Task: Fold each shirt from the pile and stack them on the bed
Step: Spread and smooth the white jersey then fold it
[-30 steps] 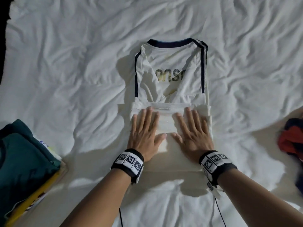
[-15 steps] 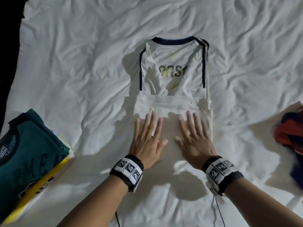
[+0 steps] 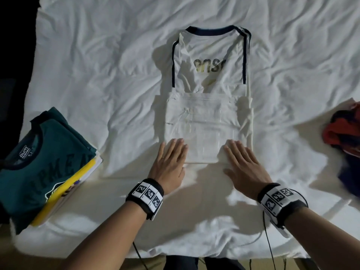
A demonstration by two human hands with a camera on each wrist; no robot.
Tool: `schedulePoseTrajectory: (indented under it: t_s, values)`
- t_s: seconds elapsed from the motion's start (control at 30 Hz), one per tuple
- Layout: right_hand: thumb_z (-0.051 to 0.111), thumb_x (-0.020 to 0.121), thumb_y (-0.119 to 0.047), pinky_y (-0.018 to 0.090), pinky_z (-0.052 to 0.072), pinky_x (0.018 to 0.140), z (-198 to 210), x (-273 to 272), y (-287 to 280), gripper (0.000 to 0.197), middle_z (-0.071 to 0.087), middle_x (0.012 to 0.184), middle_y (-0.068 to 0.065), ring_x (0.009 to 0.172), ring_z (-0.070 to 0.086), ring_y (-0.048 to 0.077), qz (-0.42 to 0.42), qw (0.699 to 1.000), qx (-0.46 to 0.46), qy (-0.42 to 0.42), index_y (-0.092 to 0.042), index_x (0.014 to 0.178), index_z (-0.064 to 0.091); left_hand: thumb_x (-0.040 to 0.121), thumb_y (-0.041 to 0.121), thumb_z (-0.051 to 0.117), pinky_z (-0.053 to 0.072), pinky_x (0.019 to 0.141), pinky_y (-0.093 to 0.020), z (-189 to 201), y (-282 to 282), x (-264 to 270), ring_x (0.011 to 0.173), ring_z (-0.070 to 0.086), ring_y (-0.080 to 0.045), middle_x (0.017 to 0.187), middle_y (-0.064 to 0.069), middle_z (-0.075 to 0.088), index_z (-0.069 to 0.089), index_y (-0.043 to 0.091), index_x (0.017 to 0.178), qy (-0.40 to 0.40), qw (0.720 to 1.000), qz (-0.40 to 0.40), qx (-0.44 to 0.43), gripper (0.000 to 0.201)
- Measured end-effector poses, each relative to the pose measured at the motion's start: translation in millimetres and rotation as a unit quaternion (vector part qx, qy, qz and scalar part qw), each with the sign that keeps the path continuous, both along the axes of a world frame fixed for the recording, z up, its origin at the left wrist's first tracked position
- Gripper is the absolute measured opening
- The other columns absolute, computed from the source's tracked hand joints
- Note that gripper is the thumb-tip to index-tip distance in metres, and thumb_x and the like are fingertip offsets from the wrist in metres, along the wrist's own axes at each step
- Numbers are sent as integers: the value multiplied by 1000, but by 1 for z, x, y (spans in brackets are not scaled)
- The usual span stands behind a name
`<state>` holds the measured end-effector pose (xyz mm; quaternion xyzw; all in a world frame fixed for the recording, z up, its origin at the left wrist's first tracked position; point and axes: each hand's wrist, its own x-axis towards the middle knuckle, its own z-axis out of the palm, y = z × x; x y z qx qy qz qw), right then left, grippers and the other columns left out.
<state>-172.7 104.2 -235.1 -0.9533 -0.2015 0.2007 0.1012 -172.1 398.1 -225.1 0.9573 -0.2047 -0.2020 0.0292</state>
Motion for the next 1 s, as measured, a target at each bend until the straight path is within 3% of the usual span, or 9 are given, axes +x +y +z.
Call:
schedulePoseTrajectory:
  t_s: [0.07,0.13,0.27,0.47,0.57,0.63,0.73,0.87,1.0]
  values:
    - [61,86,-4,51,23,124,-4,5,2,79,22,166,16,154,20,35,-4,999,-9,-48,-6,158,29,82,16,57,29,118,-64,-4,-1,5,149,37,-36,159,-16,42,45,5,150,-13,1000,2,13,70]
    - [56,73,9,55,35,117,-6,11,5,78,38,158,22,146,36,42,-2,997,-15,-72,1,150,42,77,8,53,37,113,-65,-4,-4,12,140,48,-38,149,-16,54,55,4,142,-25,1000,4,14,65]
    - [49,64,11,60,48,104,3,11,9,71,53,142,32,130,54,48,-2,997,-8,-83,11,135,54,79,0,54,42,108,-62,4,-9,14,136,52,-37,143,-15,59,58,4,135,-32,999,20,-3,56]
    - [67,48,14,51,58,92,38,-45,7,75,66,124,27,114,67,41,21,998,-16,-52,9,123,65,95,0,42,25,120,-56,53,-7,-25,147,37,-26,157,-8,44,38,9,149,70,997,-15,33,55]
    - [75,42,13,40,61,79,63,-63,9,67,74,104,15,95,74,32,7,999,-9,-33,0,107,71,96,3,40,37,110,-45,79,-4,-37,128,55,-26,136,-5,60,48,13,140,115,993,-20,19,46]
    - [73,44,10,36,58,63,77,-58,10,55,72,83,7,72,72,29,-17,999,-12,-36,-6,96,72,95,4,40,43,94,-41,94,-3,-32,103,65,-31,111,-7,69,55,14,130,146,989,-12,12,39]
    - [68,51,4,33,47,50,98,-29,10,44,63,68,1,54,62,28,-48,997,-27,-48,-10,92,68,101,12,39,44,73,-39,116,-2,0,76,56,-32,92,-10,68,56,13,124,146,989,13,-6,29]
    - [68,65,-4,29,35,50,110,32,8,32,65,74,4,57,62,33,-98,992,-1,-81,-13,95,64,98,19,47,46,67,-37,125,0,67,78,60,-35,86,-6,66,61,17,107,62,990,98,-75,17]
    - [57,95,-19,36,47,60,103,95,4,14,72,100,6,79,67,35,-186,976,54,-96,-16,108,63,93,22,59,54,73,-38,112,-1,130,82,66,-32,89,-4,73,71,21,101,35,958,218,-181,15]
